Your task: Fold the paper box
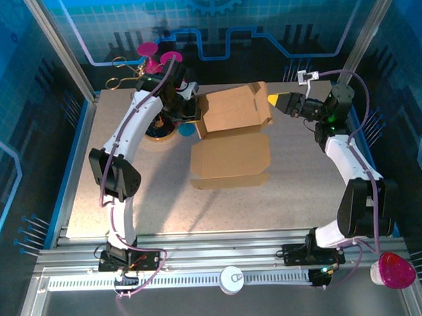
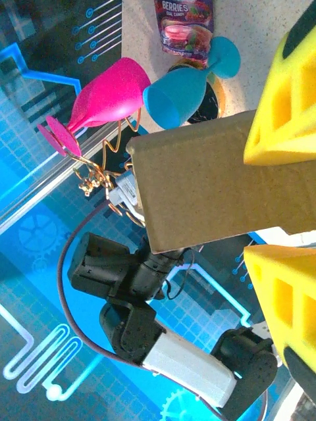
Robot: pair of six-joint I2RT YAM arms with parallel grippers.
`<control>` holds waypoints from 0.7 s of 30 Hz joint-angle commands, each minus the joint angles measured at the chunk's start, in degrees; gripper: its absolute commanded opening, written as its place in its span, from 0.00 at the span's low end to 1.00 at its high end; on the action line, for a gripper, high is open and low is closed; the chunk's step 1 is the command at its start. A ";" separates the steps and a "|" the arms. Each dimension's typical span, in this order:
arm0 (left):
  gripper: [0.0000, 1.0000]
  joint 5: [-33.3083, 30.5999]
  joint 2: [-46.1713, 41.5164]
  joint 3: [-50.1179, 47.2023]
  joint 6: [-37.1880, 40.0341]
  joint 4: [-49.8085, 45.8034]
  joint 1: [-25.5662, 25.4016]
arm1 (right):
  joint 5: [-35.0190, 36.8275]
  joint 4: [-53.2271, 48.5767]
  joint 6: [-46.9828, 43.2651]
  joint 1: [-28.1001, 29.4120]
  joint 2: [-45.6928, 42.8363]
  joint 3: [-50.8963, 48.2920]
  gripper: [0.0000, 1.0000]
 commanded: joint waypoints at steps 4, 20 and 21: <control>0.00 2.23 0.00 2.57 -0.30 -0.79 0.33 | 1.89 -21.31 -17.38 2.80 -2.25 5.27 0.38; 0.00 2.14 -1.19 2.83 -0.70 -1.10 0.06 | 17.75 -48.11 -39.20 8.14 -3.12 14.01 0.40; 0.00 2.09 -1.27 2.83 -0.57 -1.14 -0.02 | 19.78 -49.45 -40.71 8.63 -3.23 14.54 0.41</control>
